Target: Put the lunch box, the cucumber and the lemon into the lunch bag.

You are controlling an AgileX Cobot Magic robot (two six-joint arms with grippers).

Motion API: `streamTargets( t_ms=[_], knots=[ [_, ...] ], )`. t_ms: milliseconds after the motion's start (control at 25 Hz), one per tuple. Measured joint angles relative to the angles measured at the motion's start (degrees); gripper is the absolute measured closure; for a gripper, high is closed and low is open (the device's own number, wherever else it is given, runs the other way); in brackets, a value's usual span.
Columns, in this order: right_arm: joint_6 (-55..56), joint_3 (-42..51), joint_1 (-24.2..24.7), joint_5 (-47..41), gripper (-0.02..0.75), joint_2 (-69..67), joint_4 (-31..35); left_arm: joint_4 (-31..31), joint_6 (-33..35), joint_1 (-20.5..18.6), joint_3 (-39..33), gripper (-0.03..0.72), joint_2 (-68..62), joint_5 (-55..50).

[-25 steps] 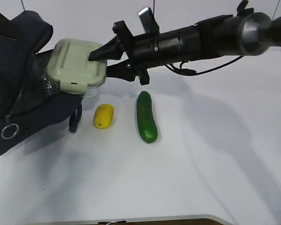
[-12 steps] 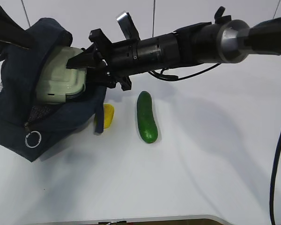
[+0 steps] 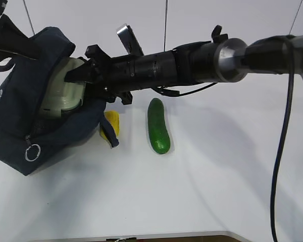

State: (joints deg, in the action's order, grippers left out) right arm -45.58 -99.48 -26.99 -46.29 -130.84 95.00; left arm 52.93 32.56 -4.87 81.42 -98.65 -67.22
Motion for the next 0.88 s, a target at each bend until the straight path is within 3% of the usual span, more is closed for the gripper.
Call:
streamTargets(
  t_ms=[880],
  knots=[
    [-1.63,-1.20,-2.19,2.48,0.360,-5.62,3.75,0.88,2.09,0.13,0.09,0.701,-4.22,0.34]
  ],
)
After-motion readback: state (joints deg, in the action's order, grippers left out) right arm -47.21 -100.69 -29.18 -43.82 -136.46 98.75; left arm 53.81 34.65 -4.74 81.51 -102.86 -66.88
